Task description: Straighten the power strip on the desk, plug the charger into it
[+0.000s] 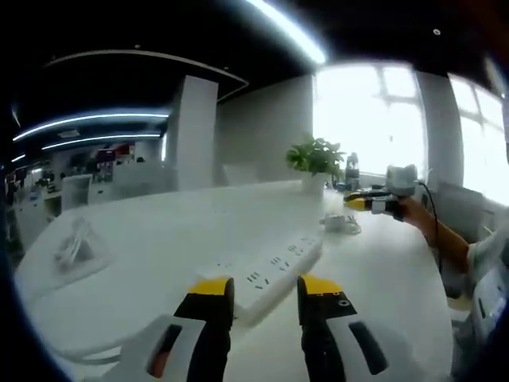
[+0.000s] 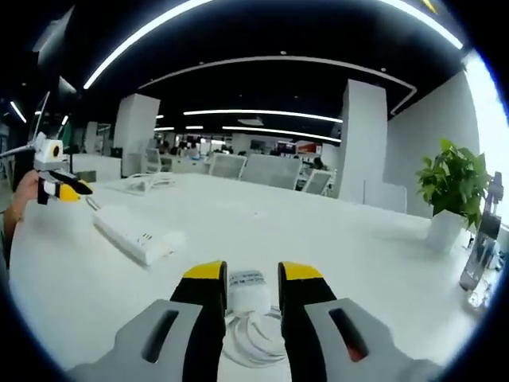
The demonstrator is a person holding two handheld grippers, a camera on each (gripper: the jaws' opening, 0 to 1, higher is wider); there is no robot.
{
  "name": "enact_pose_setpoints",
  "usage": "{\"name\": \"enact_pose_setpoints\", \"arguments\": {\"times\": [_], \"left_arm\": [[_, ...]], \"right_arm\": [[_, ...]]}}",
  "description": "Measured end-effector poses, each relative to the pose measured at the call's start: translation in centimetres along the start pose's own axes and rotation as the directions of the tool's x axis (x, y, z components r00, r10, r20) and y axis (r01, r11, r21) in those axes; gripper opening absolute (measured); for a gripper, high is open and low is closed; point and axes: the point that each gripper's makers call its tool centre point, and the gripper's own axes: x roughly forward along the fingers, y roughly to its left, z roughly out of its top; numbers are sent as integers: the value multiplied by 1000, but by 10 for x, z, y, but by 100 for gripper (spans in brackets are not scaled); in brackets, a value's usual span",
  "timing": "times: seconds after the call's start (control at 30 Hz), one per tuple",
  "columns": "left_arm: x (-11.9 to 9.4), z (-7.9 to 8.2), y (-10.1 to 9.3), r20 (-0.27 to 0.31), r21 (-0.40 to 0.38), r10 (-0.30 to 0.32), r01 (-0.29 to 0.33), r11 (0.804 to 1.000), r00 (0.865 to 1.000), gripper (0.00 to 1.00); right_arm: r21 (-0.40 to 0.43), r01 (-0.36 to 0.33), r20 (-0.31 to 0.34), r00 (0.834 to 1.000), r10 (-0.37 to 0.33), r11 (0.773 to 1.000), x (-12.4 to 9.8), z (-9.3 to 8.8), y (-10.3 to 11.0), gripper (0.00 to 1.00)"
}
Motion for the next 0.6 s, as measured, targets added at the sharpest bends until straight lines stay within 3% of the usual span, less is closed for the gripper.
{"name": "enact_pose_setpoints", "arguments": {"times": [0.6], "left_arm": [[2,-6,1,-30,18,4,-3,1000,1000,34]], "right_arm": [[-13,-36,-103,994,35,999,11,-30,2,30]]}}
